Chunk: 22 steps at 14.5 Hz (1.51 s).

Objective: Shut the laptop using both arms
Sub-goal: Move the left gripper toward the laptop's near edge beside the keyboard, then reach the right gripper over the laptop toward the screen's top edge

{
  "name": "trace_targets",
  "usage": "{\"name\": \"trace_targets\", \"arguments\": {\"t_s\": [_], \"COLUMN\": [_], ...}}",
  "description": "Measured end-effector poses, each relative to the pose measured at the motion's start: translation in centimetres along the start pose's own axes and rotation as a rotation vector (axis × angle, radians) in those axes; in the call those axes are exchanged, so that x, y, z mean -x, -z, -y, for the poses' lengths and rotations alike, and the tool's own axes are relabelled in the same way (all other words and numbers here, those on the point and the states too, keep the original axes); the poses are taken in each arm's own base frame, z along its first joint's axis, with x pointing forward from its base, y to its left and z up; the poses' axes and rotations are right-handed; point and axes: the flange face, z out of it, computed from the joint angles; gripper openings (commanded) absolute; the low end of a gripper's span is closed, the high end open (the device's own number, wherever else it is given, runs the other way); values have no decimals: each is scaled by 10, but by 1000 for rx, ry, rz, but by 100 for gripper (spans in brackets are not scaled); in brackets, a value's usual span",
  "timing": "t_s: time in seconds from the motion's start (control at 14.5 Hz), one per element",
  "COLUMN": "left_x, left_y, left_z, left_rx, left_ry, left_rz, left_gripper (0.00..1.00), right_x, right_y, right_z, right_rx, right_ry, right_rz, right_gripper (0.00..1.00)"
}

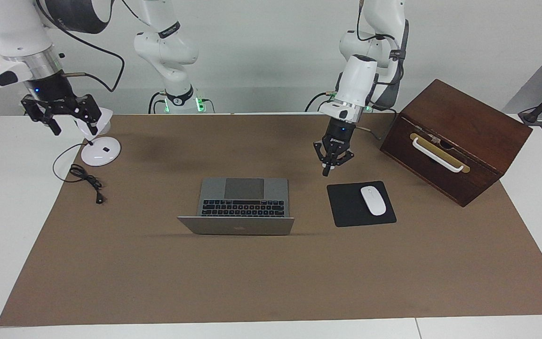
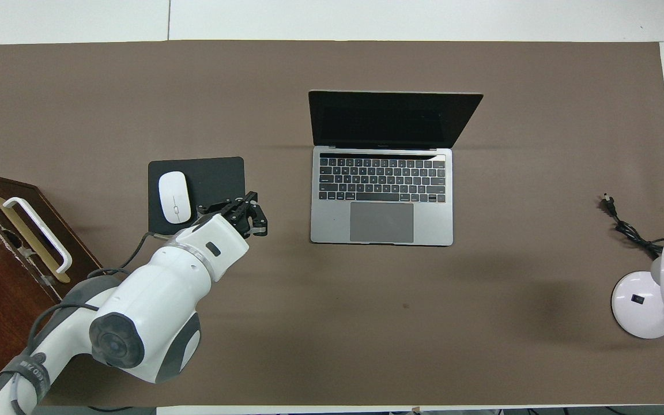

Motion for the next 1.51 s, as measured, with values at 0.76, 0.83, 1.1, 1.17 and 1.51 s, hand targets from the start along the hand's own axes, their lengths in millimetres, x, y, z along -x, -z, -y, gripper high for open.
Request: {"name": "trace_targets", "arguments": {"t_s": [0.76,0.83,1.1,1.17,1.51], "left_x": [53,59,78,80,92], "left_y": [-55,-61,-79,-82,-97], "left_z": [-49,-53,-74,-76,-78], "left_rx": [77,81,94,95,86], "left_ry": [-45,-35,-29,-31,-44], "left_rz": [-43,-44,-31,-27,2], "left_gripper": [0,0,0,0,0], "right_x": [-50,-59,-126,-142,-182], "right_y": [-27,-30,-67,-81,-131], "right_z": [-11,-12,-2,6,85], "right_rx": [74,77,58,49,-25], "right_ry": [28,30,59,61,-100], "right_rz": [-184,-200,-232,-233,-226], "right_gripper": [0,0,0,0,0]}}
